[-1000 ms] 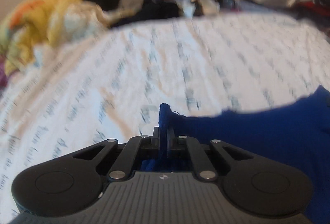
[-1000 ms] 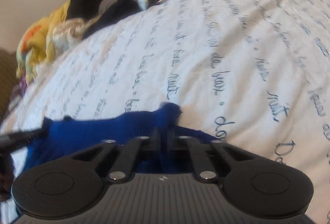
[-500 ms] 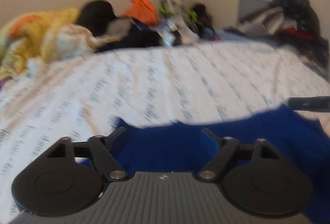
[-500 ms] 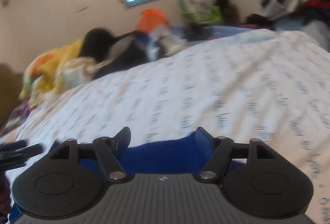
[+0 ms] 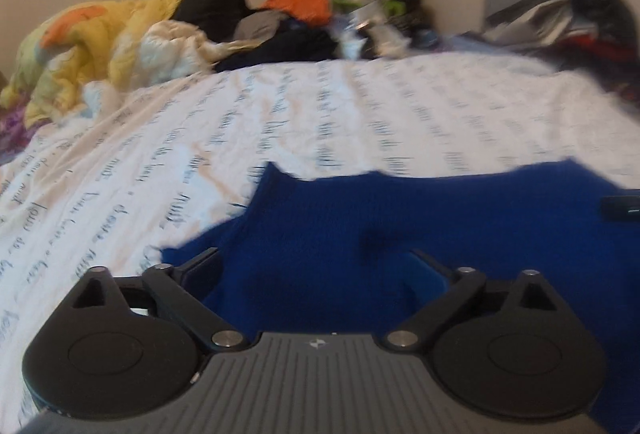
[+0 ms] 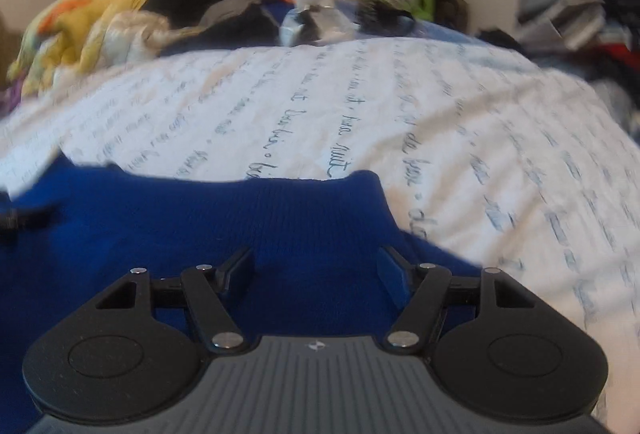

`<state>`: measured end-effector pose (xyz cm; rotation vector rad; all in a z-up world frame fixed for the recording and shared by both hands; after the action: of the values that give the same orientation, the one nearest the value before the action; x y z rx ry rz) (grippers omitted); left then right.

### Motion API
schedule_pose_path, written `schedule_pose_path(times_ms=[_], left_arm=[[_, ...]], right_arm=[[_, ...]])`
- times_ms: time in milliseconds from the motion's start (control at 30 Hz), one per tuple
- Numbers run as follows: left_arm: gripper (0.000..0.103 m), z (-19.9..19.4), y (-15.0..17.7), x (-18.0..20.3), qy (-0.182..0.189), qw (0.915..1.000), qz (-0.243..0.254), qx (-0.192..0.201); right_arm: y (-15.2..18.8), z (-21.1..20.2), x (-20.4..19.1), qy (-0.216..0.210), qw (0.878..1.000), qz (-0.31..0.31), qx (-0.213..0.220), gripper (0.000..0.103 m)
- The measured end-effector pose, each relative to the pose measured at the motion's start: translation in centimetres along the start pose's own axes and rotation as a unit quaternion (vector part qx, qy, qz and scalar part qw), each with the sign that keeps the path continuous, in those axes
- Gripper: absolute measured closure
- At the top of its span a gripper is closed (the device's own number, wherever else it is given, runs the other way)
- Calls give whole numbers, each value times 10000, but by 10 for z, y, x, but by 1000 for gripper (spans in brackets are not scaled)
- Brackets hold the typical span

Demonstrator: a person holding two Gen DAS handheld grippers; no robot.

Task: Fold small clothes

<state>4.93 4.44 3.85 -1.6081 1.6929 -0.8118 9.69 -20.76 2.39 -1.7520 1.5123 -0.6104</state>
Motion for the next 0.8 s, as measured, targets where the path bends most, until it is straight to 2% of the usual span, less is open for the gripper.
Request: schedule_pose_path(times_ms=[33,67,100,133,167,233,267,333,367,433,467,533,567,600,633,667,700,767,800], left_arm=[[1,-10,7,7,151,9999,69,17],[1,-14,16,15,283,9994,175,-87],[1,-11,26,21,320,9987,252,-306],[0,-4,38,22,290,9980,292,-485],[0,-7,46,19,305,9990,269,-209],[0,-8,47,13,325,9987,345,-202],[0,-10,45,12,244,9985,410,-252],[9,-21,41,12,107,9983,460,-332],[15,-31,38,15,167,9983,469,-314],[12,-47,36,27,499,9975,482,-164],[11,-52,38,36,673,9962,538,-135],[10,-53,50,54,927,9921,791,-297],[11,-49,58,58,905,9906,899,-489],[7,-47,69,56,897,9902,891,-598],[4,-51,75,49,915,9915,763,-528],[3,-56,80,42,910,9917,726,-547],[3,-62,85,36,896,9917,713,-592],[3,-75,92,26,871,9917,652,-679],[6,-79,94,23,849,9919,612,-725]], right_arm=[[4,-14,-3,-273,9995,129,79,31],[11,-25,-9,-545,9984,103,88,25],[21,-29,-15,-671,9977,-3,-11,24],[31,-28,-21,-620,9978,-136,-208,24],[45,-25,-25,-484,9975,-364,-362,24],[63,-35,-22,-522,9959,-735,36,23],[69,-41,-17,-565,9958,-721,83,23],[73,-51,-15,-416,9952,-891,-4,23],[72,-56,-15,-333,9953,-906,-112,23],[63,-65,-19,-69,9969,-693,-378,22],[58,-72,-24,-88,9977,-584,-336,22],[55,-81,-39,-484,9969,-593,-157,22],[57,-79,-48,-625,9955,-667,-259,22],[62,-72,-55,-661,9935,-801,-461,22],[70,-66,-59,-623,9912,-946,-690,22],[84,-63,-61,-548,9887,-1181,-738,21],[94,-72,-58,-591,9878,-1347,-510,21],[107,-86,-45,-706,9890,-1208,-481,21],[111,-93,-41,-719,9886,-1200,-560,21]])
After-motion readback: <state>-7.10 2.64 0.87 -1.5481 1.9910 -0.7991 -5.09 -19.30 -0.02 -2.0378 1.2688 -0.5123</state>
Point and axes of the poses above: each gripper's, at about its wrist camera, not at the fingertips, and z roughly the way its jaws point, x to its right, y to its underside, the point moved 3 cm from there along z, roughly the way its jaws point
